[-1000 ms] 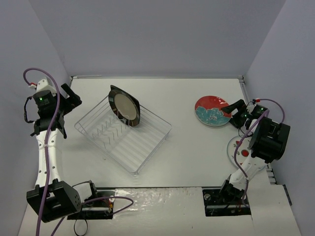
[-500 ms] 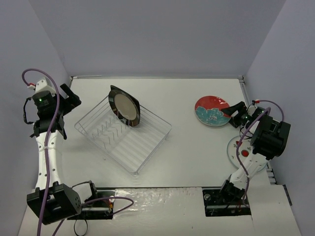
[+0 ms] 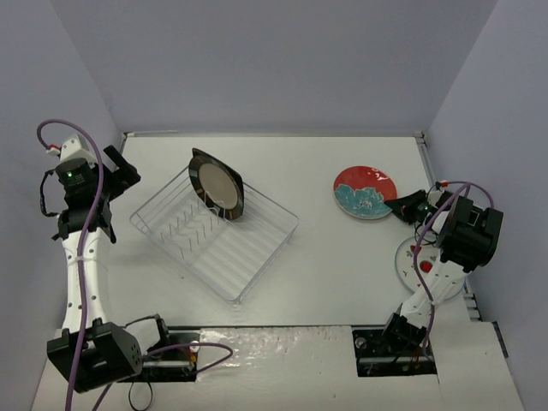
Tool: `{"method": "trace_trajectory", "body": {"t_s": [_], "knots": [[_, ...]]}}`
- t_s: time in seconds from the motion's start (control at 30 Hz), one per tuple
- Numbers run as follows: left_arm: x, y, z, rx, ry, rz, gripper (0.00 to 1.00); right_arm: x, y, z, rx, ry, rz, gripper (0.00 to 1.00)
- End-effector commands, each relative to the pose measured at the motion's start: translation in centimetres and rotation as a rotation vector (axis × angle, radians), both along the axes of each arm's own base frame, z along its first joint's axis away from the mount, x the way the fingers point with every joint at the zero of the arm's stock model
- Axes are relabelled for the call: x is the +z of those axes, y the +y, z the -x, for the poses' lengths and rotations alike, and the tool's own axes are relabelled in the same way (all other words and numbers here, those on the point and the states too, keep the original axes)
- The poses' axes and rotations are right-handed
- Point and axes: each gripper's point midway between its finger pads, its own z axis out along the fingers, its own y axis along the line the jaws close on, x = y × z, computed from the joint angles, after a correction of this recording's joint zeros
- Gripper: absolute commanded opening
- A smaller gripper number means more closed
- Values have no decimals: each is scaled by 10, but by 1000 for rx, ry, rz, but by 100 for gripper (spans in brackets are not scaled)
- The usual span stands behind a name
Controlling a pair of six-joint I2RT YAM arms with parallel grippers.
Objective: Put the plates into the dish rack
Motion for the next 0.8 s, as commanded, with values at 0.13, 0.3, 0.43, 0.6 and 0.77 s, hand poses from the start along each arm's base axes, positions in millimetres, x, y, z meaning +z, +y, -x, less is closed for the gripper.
{"method": "trace_trajectory", "body": {"t_s": [0.13, 0.3, 0.43, 0.6, 0.77], "knots": [[29, 5, -1, 14, -92, -38, 97, 23, 0, -1, -5, -80, 39, 0], [28, 1, -4, -7, -98, -22, 97, 90, 1, -15, -31, -243, 18, 0], [28, -3, -7, -34, -103, -11, 97, 149, -1, -27, -75, -403, 14, 0], [28, -4, -7, -37, -104, -14, 97, 230, -2, -32, -104, -613, 4, 0], [29, -4, -8, -39, -108, -13, 97, 303, 28, -39, -44, -776, 97, 0]]}}
